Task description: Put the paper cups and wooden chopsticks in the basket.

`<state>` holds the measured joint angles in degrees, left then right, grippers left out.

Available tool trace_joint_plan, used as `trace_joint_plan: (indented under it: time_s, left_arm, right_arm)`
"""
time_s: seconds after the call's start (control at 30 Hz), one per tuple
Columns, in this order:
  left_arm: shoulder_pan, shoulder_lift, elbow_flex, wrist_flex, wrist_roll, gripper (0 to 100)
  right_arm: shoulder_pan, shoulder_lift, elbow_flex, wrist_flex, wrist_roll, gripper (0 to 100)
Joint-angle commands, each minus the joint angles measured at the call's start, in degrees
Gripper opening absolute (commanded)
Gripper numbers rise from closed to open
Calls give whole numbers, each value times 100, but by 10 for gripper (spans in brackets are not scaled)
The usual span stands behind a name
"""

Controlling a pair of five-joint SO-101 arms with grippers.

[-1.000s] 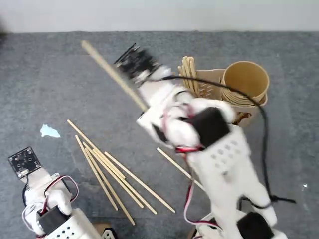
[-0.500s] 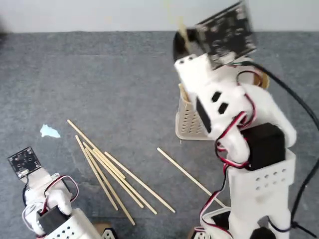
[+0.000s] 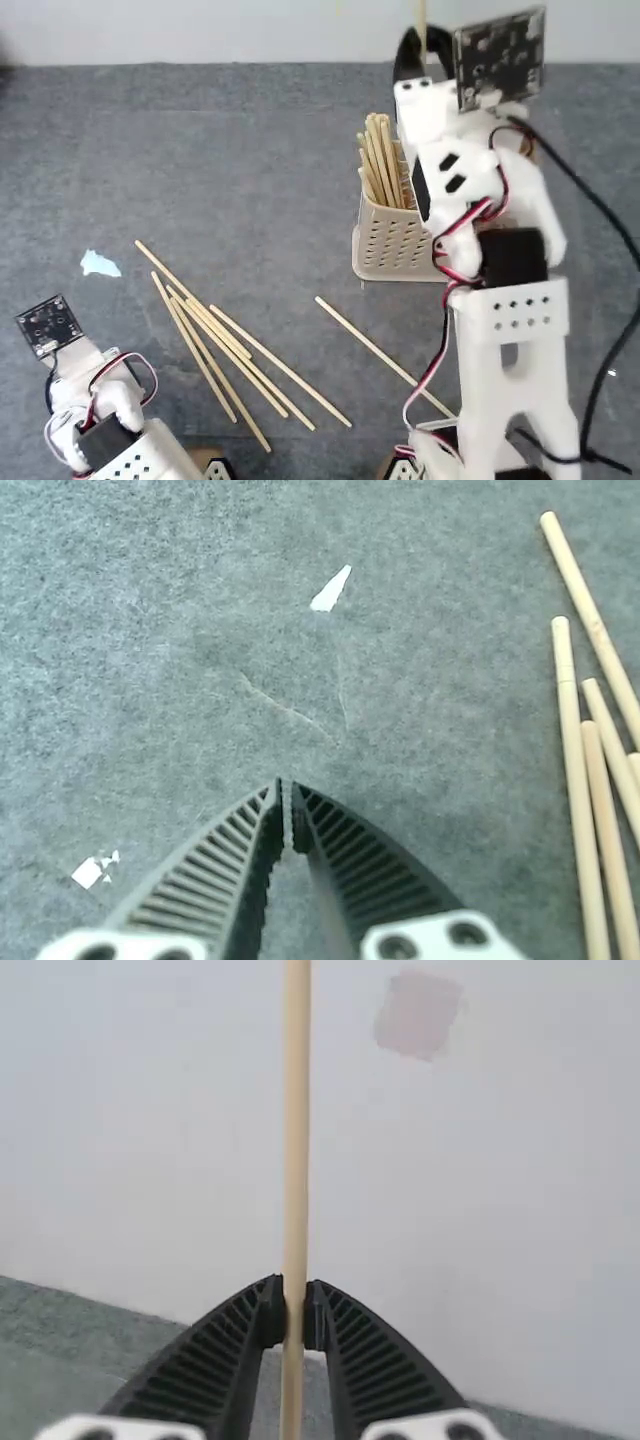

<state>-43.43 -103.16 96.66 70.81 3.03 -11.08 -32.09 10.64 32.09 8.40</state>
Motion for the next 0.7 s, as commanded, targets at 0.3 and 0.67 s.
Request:
trace_joint_plan:
  time_s: [0.3,0.67]
  left_arm:
    - [26,-62,-31,-123,-62,13]
    - [26,-62,-31,-123,-62,13]
  right_arm:
    - [4,-1648,3015,-1138,-70,9]
    - [-4,-1701,3121,-611,-413,143]
